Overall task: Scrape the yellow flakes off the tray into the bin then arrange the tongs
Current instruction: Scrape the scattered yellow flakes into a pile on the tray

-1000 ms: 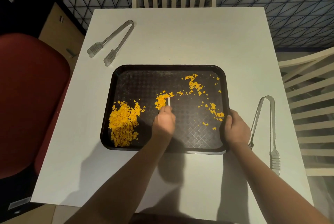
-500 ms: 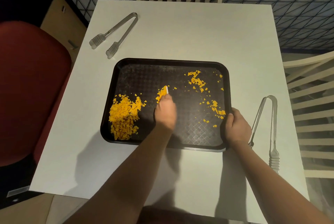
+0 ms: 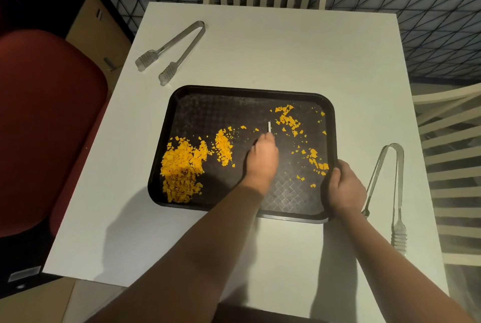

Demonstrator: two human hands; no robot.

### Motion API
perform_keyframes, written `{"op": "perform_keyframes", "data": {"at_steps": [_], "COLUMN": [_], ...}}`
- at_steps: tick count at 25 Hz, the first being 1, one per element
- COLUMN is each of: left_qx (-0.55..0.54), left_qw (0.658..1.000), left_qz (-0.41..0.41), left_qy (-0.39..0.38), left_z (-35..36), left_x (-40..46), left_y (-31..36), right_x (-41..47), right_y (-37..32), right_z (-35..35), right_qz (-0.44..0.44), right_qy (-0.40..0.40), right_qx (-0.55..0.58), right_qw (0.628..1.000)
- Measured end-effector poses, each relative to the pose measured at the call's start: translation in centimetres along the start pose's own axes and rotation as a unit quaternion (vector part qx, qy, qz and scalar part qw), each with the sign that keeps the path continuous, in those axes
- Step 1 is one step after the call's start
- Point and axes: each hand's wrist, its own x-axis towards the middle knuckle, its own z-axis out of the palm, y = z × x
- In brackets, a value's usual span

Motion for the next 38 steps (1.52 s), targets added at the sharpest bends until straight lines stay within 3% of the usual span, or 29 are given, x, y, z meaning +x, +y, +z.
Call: {"op": "perform_keyframes", "data": {"at_steps": [6, 13, 16, 20, 23, 28, 32, 38], "left_qx": [-0.064, -0.049, -0.037, 0.014, 0.027, -0.008, -0.073, -0.022], "left_qw": [0.988, 0.98, 0.988, 1.0, 0.999, 0.996, 0.987, 0.999], "left_qz": [-0.121, -0.174, -0.12, -0.02, -0.028, -0.065, -0.006, -0.021], "left_qy": [0.07, 0.08, 0.092, -0.002, -0.029, 0.065, 0.14, 0.045], "left_z": [-2.2, -4.3, -3.8, -1.1, -0.6, -2.9, -3.9, -3.2], "left_x": [-0.4, -3.3, -3.7, -4.7, -5.3, -6.6, -6.9, -0.7], "left_y": [-4.1, -9.2, -8.0, -4.8, -5.6, -9.5, -10.1, -5.2], "right_x": [0.0, -0.1, -0.2, -0.1, -0.1, -0.2, -0.2, -0.2], "right_y": [0.1, 0.0, -0.1, -0.1, -0.2, 0.0, 0.0, -0.1], "right_z": [0.1, -0.1, -0.1, -0.1, -0.1, 0.0, 0.0, 0.0], "right_qz": [0.0, 0.0, -0.004, 0.004, -0.002, -0.001, 0.0, 0.0], "right_qy": [0.006, 0.003, 0.006, -0.001, 0.003, 0.002, 0.003, 0.005], "right_qx": [-0.001, -0.002, 0.0, -0.004, -0.008, -0.007, -0.012, -0.02], "right_qw": [1.0, 1.0, 1.0, 1.0, 1.0, 1.0, 1.0, 1.0]}}
